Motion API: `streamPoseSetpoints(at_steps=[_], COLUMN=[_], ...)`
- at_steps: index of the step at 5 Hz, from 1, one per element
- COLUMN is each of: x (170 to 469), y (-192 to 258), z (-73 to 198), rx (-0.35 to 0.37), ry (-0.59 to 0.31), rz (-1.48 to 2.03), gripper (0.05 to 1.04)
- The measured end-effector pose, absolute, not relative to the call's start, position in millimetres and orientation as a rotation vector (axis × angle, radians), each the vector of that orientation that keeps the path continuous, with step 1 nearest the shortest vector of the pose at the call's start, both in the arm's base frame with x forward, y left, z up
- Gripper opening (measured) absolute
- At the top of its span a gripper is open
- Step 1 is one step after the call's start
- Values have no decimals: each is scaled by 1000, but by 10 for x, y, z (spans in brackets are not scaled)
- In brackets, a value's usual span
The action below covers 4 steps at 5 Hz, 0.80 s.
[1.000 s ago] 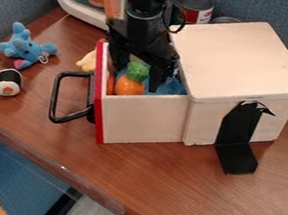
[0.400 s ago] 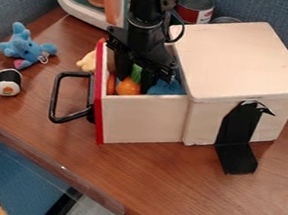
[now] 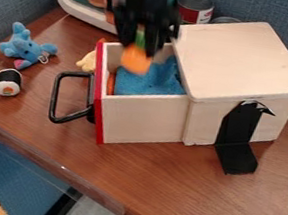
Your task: Remove the bottle from the drawer and put it on top of the drawer
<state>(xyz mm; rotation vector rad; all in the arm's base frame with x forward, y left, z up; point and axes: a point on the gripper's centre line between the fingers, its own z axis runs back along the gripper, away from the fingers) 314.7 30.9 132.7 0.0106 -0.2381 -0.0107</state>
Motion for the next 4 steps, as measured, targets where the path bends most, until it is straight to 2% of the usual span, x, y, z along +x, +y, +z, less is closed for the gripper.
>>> streamPoseSetpoints(at_steps=[1,2,3,4], x=[3273,3388,3479,3504], y=[213,47,-142,-154], z=[1718,1857,1651,1379], rx=[-53,-107,-142,-147], ry=[-266,-304,-352,-422], rz=[-16,-45,-60,-11], gripper=[544,544,544,544])
